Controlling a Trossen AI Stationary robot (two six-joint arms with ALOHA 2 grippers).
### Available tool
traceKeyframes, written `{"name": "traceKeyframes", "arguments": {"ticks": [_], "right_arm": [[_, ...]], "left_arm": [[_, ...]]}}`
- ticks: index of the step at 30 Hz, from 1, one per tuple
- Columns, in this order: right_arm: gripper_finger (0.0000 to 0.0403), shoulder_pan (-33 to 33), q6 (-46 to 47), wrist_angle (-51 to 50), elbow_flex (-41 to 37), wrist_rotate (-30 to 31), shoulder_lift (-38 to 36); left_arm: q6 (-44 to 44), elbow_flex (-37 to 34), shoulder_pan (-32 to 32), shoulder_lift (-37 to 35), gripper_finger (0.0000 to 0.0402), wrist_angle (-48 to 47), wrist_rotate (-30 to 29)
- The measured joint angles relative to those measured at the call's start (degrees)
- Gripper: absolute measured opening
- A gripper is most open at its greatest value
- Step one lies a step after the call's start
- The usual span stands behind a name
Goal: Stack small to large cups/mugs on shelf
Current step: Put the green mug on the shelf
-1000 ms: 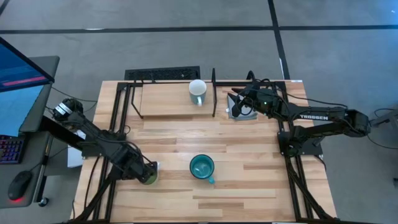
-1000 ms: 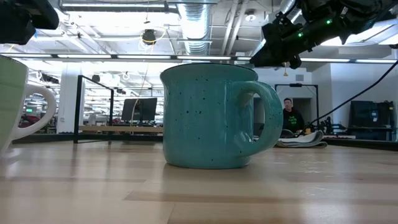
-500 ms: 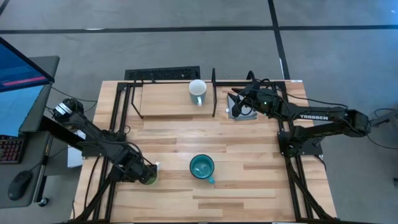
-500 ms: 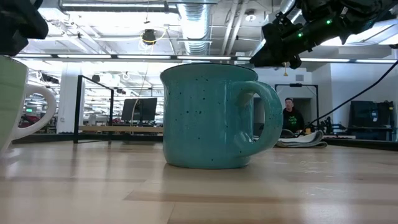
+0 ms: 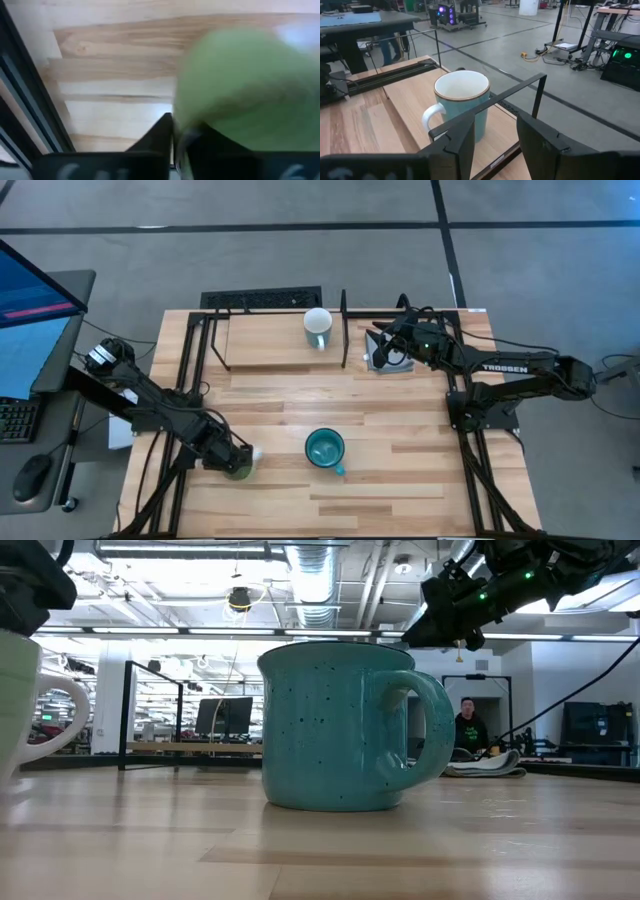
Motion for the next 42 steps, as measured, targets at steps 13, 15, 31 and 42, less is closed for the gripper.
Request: {"name": "traceKeyframes", "arguments": {"ticks": [13, 15, 31, 42], "right_arm": [[0.0166, 0.02, 0.16, -0.4, 0.0, 0.0, 0.0], [0.0166, 0.01, 0.16, -0.42, 0.0, 0.0, 0.0], [0.0166, 0.02, 0.6, -0.37, 0.0, 0.0, 0.0], [0.0166, 0.02, 1.13, -1.19, 0.0, 0.0, 0.0]], "left_arm": [[29.36, 0.22, 3.36, -0.18, 0.0008, -4.47, -7.84], [34.28, 0.22, 5.1, -0.18, 0.001, -4.75, -9.64], [71.65, 3.0, 27.27, 0.15, 0.0003, -5.58, -19.79], [99.71, 14.9, 43.41, 0.11, 0.0003, -5.66, -15.7]]}}
